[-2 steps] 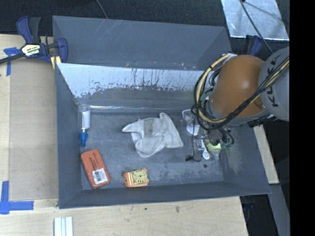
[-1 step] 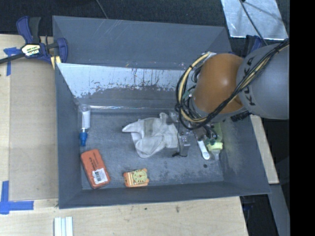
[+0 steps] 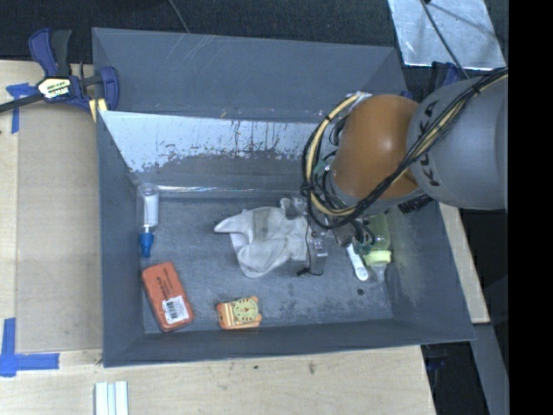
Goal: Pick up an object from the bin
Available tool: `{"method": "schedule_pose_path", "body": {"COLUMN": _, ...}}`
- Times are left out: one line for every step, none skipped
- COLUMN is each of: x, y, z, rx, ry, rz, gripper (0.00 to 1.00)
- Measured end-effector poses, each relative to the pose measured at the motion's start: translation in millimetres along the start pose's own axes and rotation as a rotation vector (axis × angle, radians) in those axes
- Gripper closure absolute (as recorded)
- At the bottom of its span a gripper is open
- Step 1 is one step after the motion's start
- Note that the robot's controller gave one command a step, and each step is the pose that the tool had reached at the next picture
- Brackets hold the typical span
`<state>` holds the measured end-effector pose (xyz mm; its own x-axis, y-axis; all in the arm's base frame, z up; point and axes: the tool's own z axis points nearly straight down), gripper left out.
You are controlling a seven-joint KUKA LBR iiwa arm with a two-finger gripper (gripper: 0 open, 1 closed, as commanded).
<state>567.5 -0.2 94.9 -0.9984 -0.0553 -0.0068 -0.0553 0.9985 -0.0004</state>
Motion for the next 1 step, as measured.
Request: {"method": "schedule_pose_path", "body": {"x": -7.0, "y": -31.2, "z": -7.5, "rx": -0.001, "ry": 0.004, "rz": 0.01, "gripper": 0.0}}
